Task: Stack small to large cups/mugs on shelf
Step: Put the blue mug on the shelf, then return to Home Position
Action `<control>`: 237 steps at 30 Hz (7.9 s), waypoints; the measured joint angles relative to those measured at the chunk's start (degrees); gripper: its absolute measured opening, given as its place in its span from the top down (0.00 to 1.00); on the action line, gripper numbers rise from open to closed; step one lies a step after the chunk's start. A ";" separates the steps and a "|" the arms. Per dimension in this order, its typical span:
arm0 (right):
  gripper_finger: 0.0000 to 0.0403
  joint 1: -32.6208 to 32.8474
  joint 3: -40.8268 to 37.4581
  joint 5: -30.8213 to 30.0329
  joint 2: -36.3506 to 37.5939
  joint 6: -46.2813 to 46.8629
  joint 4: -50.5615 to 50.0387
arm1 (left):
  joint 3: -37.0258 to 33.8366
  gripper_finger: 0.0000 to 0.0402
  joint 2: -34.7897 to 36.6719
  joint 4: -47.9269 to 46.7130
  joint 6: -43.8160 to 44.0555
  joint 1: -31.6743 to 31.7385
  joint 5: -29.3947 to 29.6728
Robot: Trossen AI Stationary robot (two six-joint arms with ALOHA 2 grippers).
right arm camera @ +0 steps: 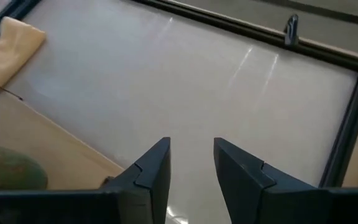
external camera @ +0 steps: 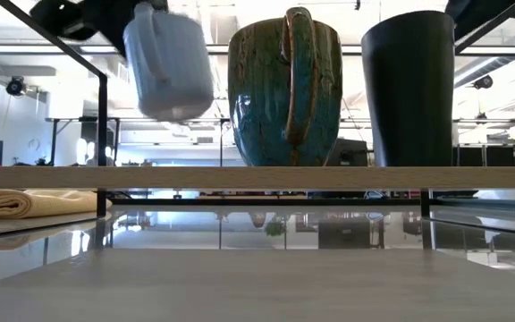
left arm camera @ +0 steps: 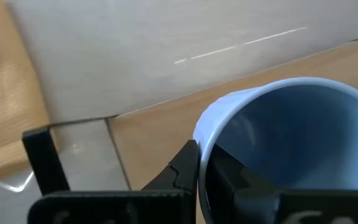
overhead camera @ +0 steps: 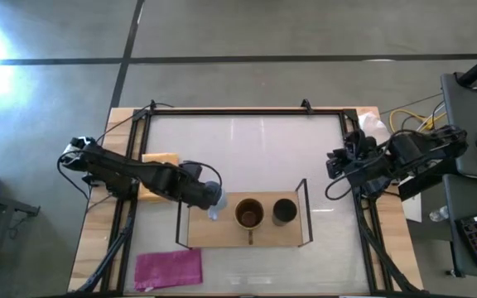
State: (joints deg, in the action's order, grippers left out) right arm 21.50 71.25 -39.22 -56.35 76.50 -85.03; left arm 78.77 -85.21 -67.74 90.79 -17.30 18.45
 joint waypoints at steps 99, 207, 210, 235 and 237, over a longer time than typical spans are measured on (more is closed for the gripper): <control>0.71 0.02 -9.45 5.32 1.76 -0.45 13.60 | 4.65 1.00 -13.42 -1.30 9.28 -7.89 -4.71; 0.77 4.70 -62.58 38.60 56.28 -75.81 107.08 | -68.93 0.74 43.65 117.75 -63.66 40.27 -48.53; 0.77 4.72 -65.43 35.46 56.30 -74.25 108.32 | -71.73 0.74 43.87 117.84 -62.63 42.32 -48.10; 0.78 4.71 -70.73 34.66 54.81 -72.07 86.42 | -78.30 0.74 32.84 109.18 -58.12 43.56 -43.64; 0.78 4.72 -70.69 34.85 53.94 -68.92 86.10 | -78.28 0.74 31.37 109.25 -58.12 43.54 -43.65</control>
State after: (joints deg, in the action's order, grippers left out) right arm 26.22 0.56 -4.37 -2.41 7.59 1.06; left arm 0.49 -53.84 41.52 32.68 26.24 -25.20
